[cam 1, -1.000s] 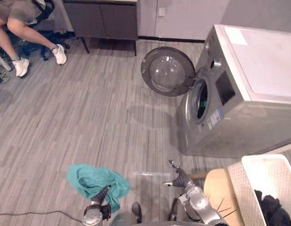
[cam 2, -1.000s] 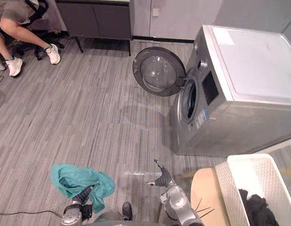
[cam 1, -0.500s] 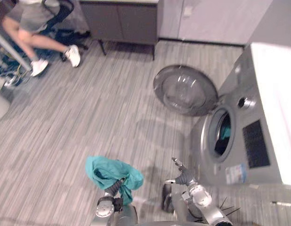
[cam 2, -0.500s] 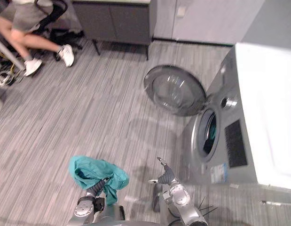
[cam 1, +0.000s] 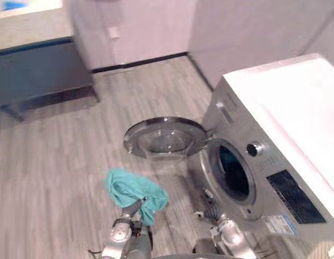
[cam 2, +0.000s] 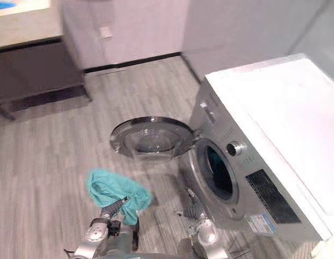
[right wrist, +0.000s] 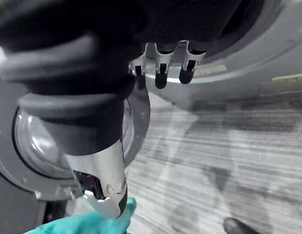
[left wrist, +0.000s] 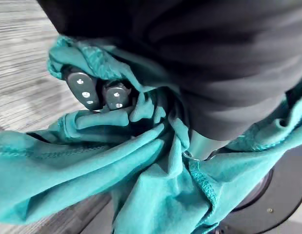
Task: Pick up the laundry basket with both hands and put the clothes into the washing machine.
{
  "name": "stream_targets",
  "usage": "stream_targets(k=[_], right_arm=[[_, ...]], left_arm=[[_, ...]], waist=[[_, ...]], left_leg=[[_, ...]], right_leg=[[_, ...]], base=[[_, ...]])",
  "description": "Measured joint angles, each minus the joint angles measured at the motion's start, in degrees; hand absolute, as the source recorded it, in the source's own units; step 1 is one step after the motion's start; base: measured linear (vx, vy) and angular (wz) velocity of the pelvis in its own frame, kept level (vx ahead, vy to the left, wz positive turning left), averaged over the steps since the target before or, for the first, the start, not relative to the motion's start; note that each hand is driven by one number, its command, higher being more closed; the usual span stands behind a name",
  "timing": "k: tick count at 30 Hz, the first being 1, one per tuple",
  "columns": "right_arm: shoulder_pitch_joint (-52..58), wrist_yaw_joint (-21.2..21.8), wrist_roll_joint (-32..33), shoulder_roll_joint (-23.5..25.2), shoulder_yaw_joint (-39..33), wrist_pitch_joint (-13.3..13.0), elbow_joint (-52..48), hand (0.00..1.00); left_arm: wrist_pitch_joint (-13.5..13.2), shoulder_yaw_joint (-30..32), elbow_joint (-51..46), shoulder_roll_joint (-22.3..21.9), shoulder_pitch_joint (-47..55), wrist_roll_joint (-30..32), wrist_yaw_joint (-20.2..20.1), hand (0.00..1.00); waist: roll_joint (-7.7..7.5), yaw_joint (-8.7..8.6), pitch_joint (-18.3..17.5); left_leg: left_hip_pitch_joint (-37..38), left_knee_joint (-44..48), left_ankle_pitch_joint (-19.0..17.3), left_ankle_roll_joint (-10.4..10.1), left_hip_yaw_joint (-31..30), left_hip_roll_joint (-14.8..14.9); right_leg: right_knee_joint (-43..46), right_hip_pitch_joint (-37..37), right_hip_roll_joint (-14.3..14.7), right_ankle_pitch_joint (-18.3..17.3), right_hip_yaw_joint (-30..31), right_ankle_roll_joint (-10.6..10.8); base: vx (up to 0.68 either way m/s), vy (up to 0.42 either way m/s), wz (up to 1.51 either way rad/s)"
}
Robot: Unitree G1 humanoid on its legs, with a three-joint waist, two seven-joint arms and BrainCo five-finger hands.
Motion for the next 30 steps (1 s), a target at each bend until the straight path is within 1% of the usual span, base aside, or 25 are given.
stream_targets(k=[1,2,3,4,5,6,7,8,9,10,11,12,13,14,15,16,17,18,19,20,21,23,26,28,30], right_arm=[[-0.1,0.0,-0.1,0.0,0.5,-0.1,0.0,0.0],[-0.6,0.1,-0.1,0.1,1.1,-0.3,0.0,0.0],[-1.1,0.1,-0.1,0.1,1.2,-0.4,0.2,0.0],[-2.5,0.4,-0.3,0.1,1.6,-0.5,1.0,0.0],[-3.8,0.4,-0.6,0.1,1.6,-0.4,2.0,0.0],[-4.1,0.4,-0.7,0.1,1.6,-0.4,2.3,0.0],[-4.2,0.3,-1.0,-0.1,1.2,-0.4,2.2,0.0],[-3.8,0.2,-1.2,-0.5,0.7,-0.3,2.3,0.0],[-3.1,0.0,-1.3,-0.6,0.7,-0.3,2.3,0.0],[-1.9,-0.2,-1.2,-0.9,0.5,-0.3,2.3,0.0],[-0.6,-0.3,-1.1,-1.6,0.5,-0.3,2.3,0.0],[0.5,-0.4,-1.1,-2.2,0.5,-0.3,2.7,0.0],[1.0,-0.4,-1.0,-2.6,0.5,-0.3,3.2,0.0],[1.1,-0.4,-0.9,-3.4,0.6,0.0,4.5,0.0],[0.5,-0.7,-0.2,-4.0,0.1,0.6,5.4,0.0],[0.0,-0.8,0.0,-4.1,-1.1,0.8,6.1,0.0],[-0.1,-1.1,0.2,-4.1,-2.2,0.8,6.9,0.0],[-0.8,-1.5,0.3,-4.0,-3.5,0.8,7.7,0.0],[-1.0,-1.7,0.4,-3.9,-4.2,0.8,8.4,0.0],[-1.2,-2.0,0.5,-4.2,-4.9,0.8,8.8,0.0],[-2.2,-2.8,0.8,-4.8,-6.3,0.9,10.4,0.0],[-2.0,-2.9,1.2,-4.4,-7.0,1.0,10.9,0.0],[-4.7,-3.0,2.1,-4.4,-7.0,1.9,14.9,0.0],[-6.1,-3.1,3.5,-4.6,-8.4,2.1,16.0,0.0],[-7.4,-3.3,4.8,-5.1,-9.3,2.2,16.2,0.0]], left_arm=[[0.0,0.0,-0.6,0.2,0.0,0.0,0.0,1.0],[-0.1,0.1,-2.2,0.5,-0.2,0.0,0.0,1.0],[-0.1,0.3,-2.8,0.5,-0.3,0.0,0.0,1.0],[-0.1,0.5,-3.7,0.5,-0.2,0.0,0.0,1.0],[-0.1,0.6,-3.7,0.6,-0.5,0.0,0.0,1.0],[0.0,0.8,-3.4,0.6,-0.9,0.0,-0.1,1.0],[0.1,1.0,-2.7,0.4,-1.5,0.0,-0.3,1.0],[0.1,1.3,-2.1,0.3,-1.7,0.0,-0.8,1.0],[0.1,1.4,-1.9,0.3,-1.4,0.1,-1.3,1.0],[0.1,1.4,-1.3,0.2,-1.3,0.4,-1.5,1.0],[0.1,1.3,-1.1,-0.3,-1.3,0.7,-1.8,1.0],[0.1,1.3,-1.1,-0.7,-1.4,0.8,-2.0,1.0],[0.1,1.2,-1.1,-1.0,-1.3,0.8,-2.2,1.0],[0.1,0.9,-1.0,-1.8,-1.0,0.8,-2.4,1.0],[0.1,0.0,-1.0,-2.3,-0.7,0.8,-2.3,1.0],[0.1,-0.4,-1.0,-2.6,-0.6,0.8,-2.3,1.0],[0.1,-0.9,-1.0,-2.9,-0.6,0.7,-2.3,1.0],[0.1,-1.3,-1.0,-3.1,-0.9,0.7,-2.3,1.0],[0.1,-1.5,-1.0,-3.1,-1.1,0.6,-2.2,1.0],[0.1,-1.9,-1.0,-3.3,-1.5,0.4,-2.1,1.0],[0.0,-2.5,-0.6,-3.5,-2.4,0.0,-1.7,1.0],[0.0,-2.6,-0.3,-2.7,-4.2,-0.1,-1.2,1.0],[0.1,-2.2,-0.3,-0.9,-5.5,-0.2,-0.9,1.0],[0.1,-2.1,-0.3,0.5,-6.3,-0.2,-0.9,1.0],[0.2,-2.1,-0.3,0.6,-8.1,-0.3,-0.7,1.0]], waist=[[0.81,-0.03,0.4],[0.62,-0.25,0.2],[0.65,-0.18,0.2],[1.45,0.05,0.1],[1.21,0.02,0.0],[1.34,0.0,0.0],[0.56,-0.58,-0.5],[1.61,-1.34,-0.2],[2.06,-1.69,0.0],[2.57,-1.71,0.0],[3.31,-1.76,0.0],[3.6,-1.68,0.0],[3.99,-1.61,0.1],[4.71,-1.42,0.6],[5.04,-1.16,0.7],[5.26,-1.19,1.0],[5.33,-1.19,1.2],[5.48,-1.23,1.3],[5.81,-1.3,1.3],[6.58,-1.36,1.1],[7.11,-1.22,1.7],[5.93,-1.51,2.3],[5.21,-1.54,4.6],[5.45,-1.6,6.2],[5.32,-1.77,8.3]], left_leg=[[1.4,-0.9,-0.3,0.4,1.6,0.0],[3.7,-2.3,-0.7,1.0,5.2,0.4],[4.6,-2.8,-0.9,1.2,7.0,0.8],[5.9,-3.6,-1.7,1.3,11.1,1.5],[6.8,-3.7,-2.3,1.2,14.1,1.8],[7.1,-3.5,-2.4,1.2,15.6,1.8],[7.3,-2.3,-2.6,1.2,17.5,1.8],[7.8,-0.8,-3.0,0.7,19.1,2.9],[8.6,1.0,-3.6,-0.2,20.2,3.9],[9.0,4.0,-4.8,-0.6,21.0,5.4],[7.9,11.6,-6.4,-0.5,21.1,8.5],[6.0,18.4,-6.6,-0.3,20.0,11.1],[4.5,23.3,-6.1,0.3,18.2,12.3],[0.6,31.6,-5.8,0.4,12.2,13.6],[-1.4,32.4,-8.4,-0.7,6.3,12.0],[-2.2,30.2,-9.5,-2.0,2.5,10.3],[-2.4,25.8,-9.9,-2.5,-1.2,8.5],[-2.4,19.7,-9.7,-2.7,-5.2,6.8],[-2.4,15.8,-9.4,-3.3,-7.4,6.0],[-2.3,9.9,-6.8,-5.3,-9.6,5.3],[-1.8,6.3,-3.4,-4.8,-9.1,5.3],[-2.0,6.5,-3.6,-4.3,-6.1,3.5],[-3.2,10.9,-5.7,-2.0,-0.2,3.6],[-4.5,14.0,-8.0,-1.3,2.0,4.7],[-6.3,17.5,-10.1,-0.8,3.0,5.4]], right_leg=[[0.1,0.0,-1.0,-0.3,-4.4,-0.5],[-0.3,-0.2,-1.4,-0.5,-11.8,-1.0],[-0.7,-0.3,-1.1,-0.5,-15.0,-1.0],[-1.8,-1.3,-0.4,-0.5,-21.4,-2.2],[-3.4,-1.6,-0.2,0.6,-25.8,-4.3],[-5.6,-1.6,0.0,1.6,-27.5,-5.7],[-10.0,-1.4,1.3,4.2,-26.9,-6.4],[-11.8,-0.3,2.7,5.9,-25.2,-6.5],[-13.3,0.9,3.7,6.2,-23.8,-6.7],[-14.8,2.3,5.0,6.2,-22.4,-6.6],[-16.6,4.0,6.8,6.3,-20.8,-6.5],[-17.6,5.0,7.9,6.3,-19.6,-6.5],[-18.2,5.7,8.7,6.2,-18.7,-6.6],[-18.7,6.9,9.6,6.2,-16.0,-6.7],[-18.4,6.9,9.5,6.3,-13.1,-6.8],[-18.2,6.9,9.2,6.4,-11.1,-6.6],[-18.2,6.9,8.9,6.7,-8.9,-6.1],[-18.1,6.8,8.4,7.0,-6.5,-5.6],[-18.1,6.6,8.2,7.3,-5.3,-5.2],[-18.2,6.0,8.4,7.6,-3.7,-4.1],[-17.8,4.8,8.4,7.1,-0.1,-1.7],[-15.6,1.8,6.0,7.1,2.5,-0.6],[-8.8,-3.8,4.7,6.5,6.6,0.6],[-4.8,-7.4,3.8,6.5,5.3,0.6],[-1.2,-10.5,3.7,6.2,5.1,0.9]], base=[[0.21,0.307,-1.52],[0.12,0.16,-1.13],[0.14,0.162,-1.59],[0.13,0.12,-1.62],[0.15,0.117,-1.65],[0.12,0.059,-1.36],[0.13,-0.004,-1.18],[0.15,-0.06,-1.13],[0.19,-0.093,-0.99],[0.15,-0.086,-0.92],[0.15,-0.086,-0.84],[0.11,-0.054,-0.68],[0.13,-0.029,-0.78],[0.14,0.053,-1.11],[0.18,0.119,-1.33],[0.15,0.146,-1.3],[0.18,0.224,-1.19],[0.13,0.22,-1.04],[0.13,0.243,-0.98],[0.14,0.286,-1.09],[0.13,0.278,-1.02],[0.07,0.275,-0.79],[-0.04,0.185,-0.8],[-0.11,0.109,-0.78],[-0.16,0.064,-0.52]])
